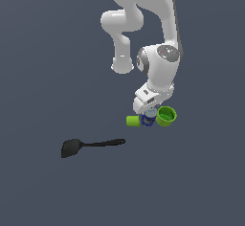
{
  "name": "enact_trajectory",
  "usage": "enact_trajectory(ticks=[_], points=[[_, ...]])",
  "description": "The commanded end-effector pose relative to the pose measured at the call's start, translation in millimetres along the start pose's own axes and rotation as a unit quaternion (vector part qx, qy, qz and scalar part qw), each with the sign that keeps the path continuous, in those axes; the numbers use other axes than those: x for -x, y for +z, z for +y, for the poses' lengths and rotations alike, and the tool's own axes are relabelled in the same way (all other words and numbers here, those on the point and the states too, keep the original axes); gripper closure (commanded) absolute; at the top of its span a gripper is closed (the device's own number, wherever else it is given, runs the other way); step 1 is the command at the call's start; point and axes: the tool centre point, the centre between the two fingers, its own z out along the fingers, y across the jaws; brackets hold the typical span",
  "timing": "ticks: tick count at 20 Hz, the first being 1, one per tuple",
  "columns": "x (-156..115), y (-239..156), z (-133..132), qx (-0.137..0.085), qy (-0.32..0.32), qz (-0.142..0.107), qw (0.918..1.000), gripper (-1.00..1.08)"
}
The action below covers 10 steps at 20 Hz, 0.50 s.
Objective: Pick up a designated object from a clutter of objects.
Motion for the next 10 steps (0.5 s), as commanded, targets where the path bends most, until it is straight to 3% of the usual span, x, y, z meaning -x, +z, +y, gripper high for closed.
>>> enact_trajectory(ticks=[1,10], points=[[0,4,0,0.000,0.000,0.000,1.0000,-0.92],[1,40,-1,0.000,-0.001,0.000,1.0000,-0.92]])
